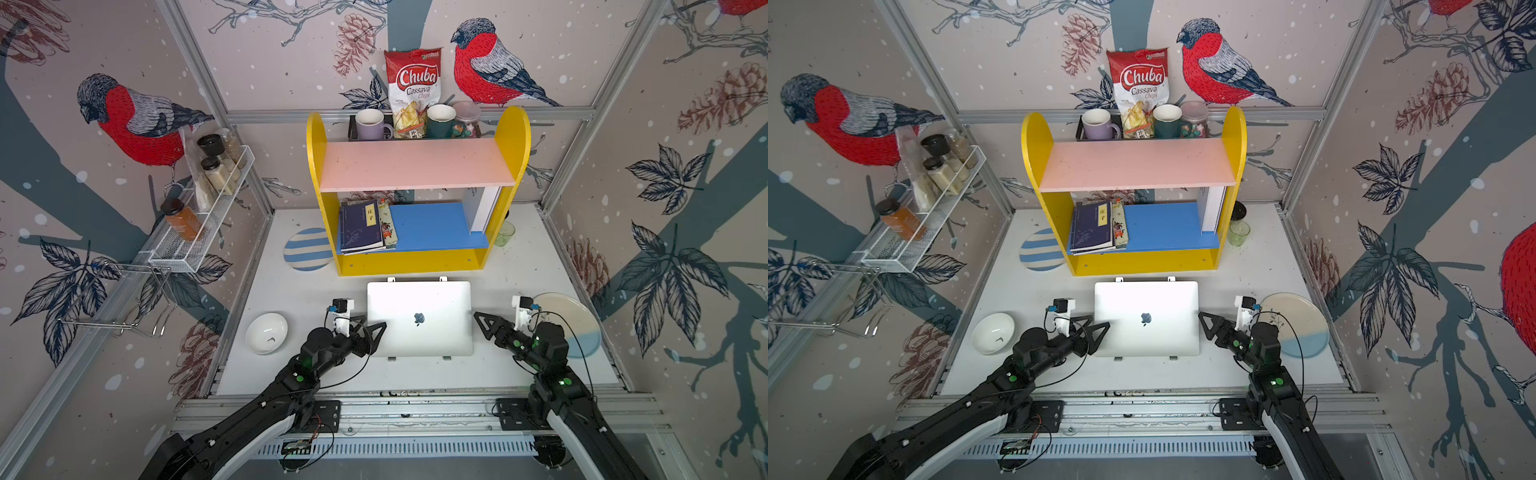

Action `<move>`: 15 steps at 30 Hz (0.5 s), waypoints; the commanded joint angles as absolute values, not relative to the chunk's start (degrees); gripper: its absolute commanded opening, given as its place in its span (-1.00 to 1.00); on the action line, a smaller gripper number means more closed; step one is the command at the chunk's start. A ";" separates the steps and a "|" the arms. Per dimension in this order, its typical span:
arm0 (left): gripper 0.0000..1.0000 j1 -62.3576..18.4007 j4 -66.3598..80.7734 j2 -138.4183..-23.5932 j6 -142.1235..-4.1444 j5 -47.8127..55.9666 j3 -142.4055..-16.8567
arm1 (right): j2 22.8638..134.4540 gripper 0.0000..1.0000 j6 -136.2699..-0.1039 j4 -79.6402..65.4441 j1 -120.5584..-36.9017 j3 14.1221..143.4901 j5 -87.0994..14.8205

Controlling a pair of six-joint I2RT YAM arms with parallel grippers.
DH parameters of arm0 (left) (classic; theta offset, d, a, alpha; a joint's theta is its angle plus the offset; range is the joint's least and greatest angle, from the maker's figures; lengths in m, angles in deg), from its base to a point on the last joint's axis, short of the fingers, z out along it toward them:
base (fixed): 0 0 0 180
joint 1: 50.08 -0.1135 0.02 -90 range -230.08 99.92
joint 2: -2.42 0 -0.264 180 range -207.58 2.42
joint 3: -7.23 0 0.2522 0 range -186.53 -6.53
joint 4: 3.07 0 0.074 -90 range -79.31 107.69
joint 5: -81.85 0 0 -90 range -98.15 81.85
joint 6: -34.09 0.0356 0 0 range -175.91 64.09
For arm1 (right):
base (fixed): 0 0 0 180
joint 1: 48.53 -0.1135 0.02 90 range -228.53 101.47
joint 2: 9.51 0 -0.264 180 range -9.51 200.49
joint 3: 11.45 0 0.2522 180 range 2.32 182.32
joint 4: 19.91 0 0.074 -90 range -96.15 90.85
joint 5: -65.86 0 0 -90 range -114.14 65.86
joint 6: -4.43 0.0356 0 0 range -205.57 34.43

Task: Close the laptop lid and set it aside
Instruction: Pick up the laptop from the computer stand.

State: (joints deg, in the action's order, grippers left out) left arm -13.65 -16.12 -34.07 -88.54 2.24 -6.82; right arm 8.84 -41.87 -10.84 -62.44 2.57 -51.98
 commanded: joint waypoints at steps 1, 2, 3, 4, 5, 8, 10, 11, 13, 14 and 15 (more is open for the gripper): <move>0.69 -14.26 -16.60 -34.23 -87.68 2.65 -4.46 | 10.07 0.46 -41.29 -12.98 -62.58 2.33 -52.71; 0.66 -14.37 -15.63 -34.23 -87.78 2.11 -4.52 | 11.12 0.46 -42.03 -11.80 -62.59 3.12 -52.55; 0.64 -14.39 -15.06 -34.23 -87.77 1.71 -4.56 | 12.21 0.46 -42.85 -11.07 -62.66 3.87 -52.55; 0.62 -14.39 -14.48 -34.30 -87.88 1.29 -4.69 | 13.59 0.46 -43.10 -10.92 -62.75 4.63 -52.53; 0.62 -14.39 -13.77 -34.43 -87.90 0.95 -4.92 | 14.65 0.45 -43.43 -10.51 -62.86 5.53 -52.14; 0.61 -14.39 -13.40 -34.37 -88.21 -0.24 -5.16 | 18.10 0.44 -44.15 -10.64 -63.11 7.87 -51.09; 0.61 -14.39 -13.72 -34.12 -88.41 -0.97 -5.20 | 20.21 0.44 -44.17 -12.23 -63.12 8.55 -50.71; 0.62 -14.42 -13.87 -34.14 -88.46 -1.17 -5.39 | 21.42 0.43 -44.17 -13.64 -63.10 8.70 -50.75; 0.62 -14.48 -13.65 -34.41 -88.16 -1.10 -6.06 | 25.78 0.40 -44.13 -17.24 -63.12 9.10 -51.75; 0.63 -14.55 -13.66 -34.62 -87.98 -0.88 -6.50 | 27.59 0.38 -44.09 -18.78 -63.11 9.44 -52.37; 0.63 -14.61 -13.74 -35.02 -87.82 -0.55 -6.97 | 29.23 0.37 -44.37 -19.88 -63.09 9.96 -52.97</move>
